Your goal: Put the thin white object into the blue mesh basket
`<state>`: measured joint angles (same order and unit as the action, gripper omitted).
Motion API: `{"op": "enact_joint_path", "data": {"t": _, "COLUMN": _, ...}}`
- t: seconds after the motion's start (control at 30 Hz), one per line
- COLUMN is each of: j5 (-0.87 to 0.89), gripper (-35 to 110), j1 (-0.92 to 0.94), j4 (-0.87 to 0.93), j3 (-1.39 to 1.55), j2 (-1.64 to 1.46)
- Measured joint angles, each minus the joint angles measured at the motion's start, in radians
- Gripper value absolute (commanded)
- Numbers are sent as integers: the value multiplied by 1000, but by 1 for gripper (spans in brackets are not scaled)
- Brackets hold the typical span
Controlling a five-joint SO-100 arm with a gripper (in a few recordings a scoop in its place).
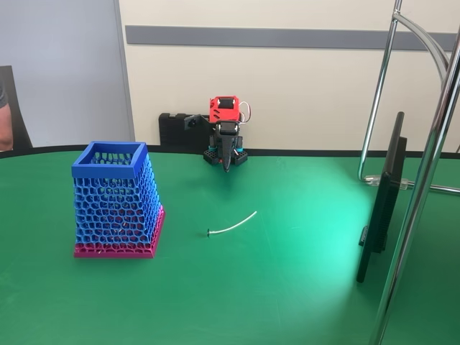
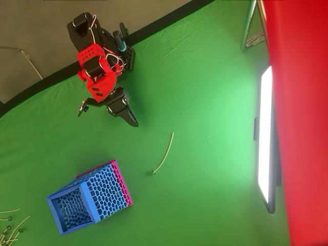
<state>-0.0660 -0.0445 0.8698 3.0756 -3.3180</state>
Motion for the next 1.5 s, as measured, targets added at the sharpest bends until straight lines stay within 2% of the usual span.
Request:
{"op": "enact_joint_path", "data": {"t": 1.13, "j5": -15, "gripper": 1, "j1": -17, "j4": 0, "j3": 0, "j2": 2}}
{"op": "enact_joint_path", "data": {"t": 1.5, "j5": -15, "gripper": 1, "j1": -2, "j4": -67, "j3": -107, "j2": 225}}
